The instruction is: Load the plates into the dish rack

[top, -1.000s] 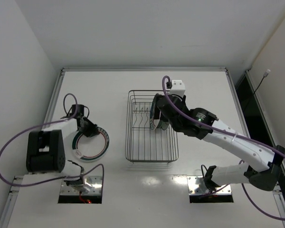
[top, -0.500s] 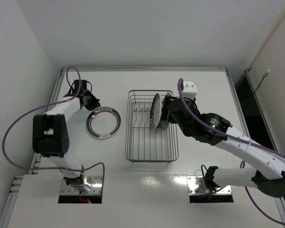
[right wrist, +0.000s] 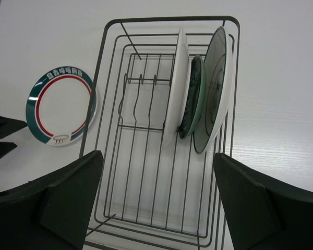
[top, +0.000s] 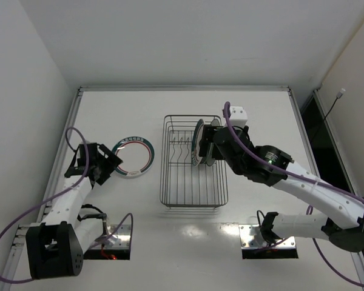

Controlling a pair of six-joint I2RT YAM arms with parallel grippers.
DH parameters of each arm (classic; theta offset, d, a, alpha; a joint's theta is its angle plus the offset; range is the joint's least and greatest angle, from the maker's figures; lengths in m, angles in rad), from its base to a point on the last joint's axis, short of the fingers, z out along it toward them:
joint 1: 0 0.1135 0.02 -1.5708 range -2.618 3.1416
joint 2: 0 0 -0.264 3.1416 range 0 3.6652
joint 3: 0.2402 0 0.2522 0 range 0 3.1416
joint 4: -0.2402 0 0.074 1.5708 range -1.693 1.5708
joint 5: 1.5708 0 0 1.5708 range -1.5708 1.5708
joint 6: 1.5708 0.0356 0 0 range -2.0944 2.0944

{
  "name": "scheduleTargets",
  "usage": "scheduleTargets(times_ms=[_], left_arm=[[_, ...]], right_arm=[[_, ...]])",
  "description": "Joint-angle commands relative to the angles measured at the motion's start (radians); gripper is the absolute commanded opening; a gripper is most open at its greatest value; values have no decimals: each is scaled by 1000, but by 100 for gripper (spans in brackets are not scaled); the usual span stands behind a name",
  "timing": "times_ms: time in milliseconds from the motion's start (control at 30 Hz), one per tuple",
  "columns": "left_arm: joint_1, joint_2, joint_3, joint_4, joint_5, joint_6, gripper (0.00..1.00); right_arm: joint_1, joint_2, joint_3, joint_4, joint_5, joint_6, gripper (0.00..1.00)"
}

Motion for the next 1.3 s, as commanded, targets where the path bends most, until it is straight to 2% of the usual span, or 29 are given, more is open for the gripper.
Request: scheduleTargets(times_ms=[0,167,200,367,400,467,500,567,733,867,933,967,1000,1033,1100,1167,1200,1267], left_arm=[[7,24,-11,8,-1,-10,75],[7,129,-91,155,57,-30,71],[7,147,-100,178,67,-39,64],[7,251,-110,283,91,-52,49],[7,276,-99,302,91,-52,39],[7,302,-81,334,103,-52,24],[7,317,-53,334,103,-39,10],[7,359,-19,334,114,-10,0],[27,310,105,246,87,37,0],[27,140,260,132,45,57,0],[27,49,354,106,45,57,0],[27,25,381,92,76,57,0],[27,8,405,92,99,57,0],[27,-14,435,92,132,57,0],[27,-29,435,122,290,33,0],[27,-69,392,203,443,-39,0],[27,-89,358,324,494,-80,0],[-8,-121,264,440,568,-204,0]], right_arm=[[5,7,-6,48,-26,-4,85],[5,-15,-16,57,-15,-4,85],[5,-24,-16,57,-6,-4,85],[5,-24,3,22,13,-4,85],[5,-33,3,22,13,-4,85],[5,-44,-6,22,22,-4,85],[5,-55,-6,22,22,-4,85],[5,-64,-16,22,22,-4,85],[5,-87,-16,-9,31,-4,85],[-4,-96,-35,37,-4,-23,85],[-4,-127,-72,71,-33,-14,91],[-15,-139,-87,124,-46,-14,98],[-15,-156,-126,159,-82,-4,100],[-24,-192,-147,202,-111,-4,100],[-52,-225,-204,325,-197,-15,100],[-76,-246,-232,394,-265,-33,100],[-102,-247,-244,449,-336,-43,100],[-125,-247,-244,485,-445,-55,100]])
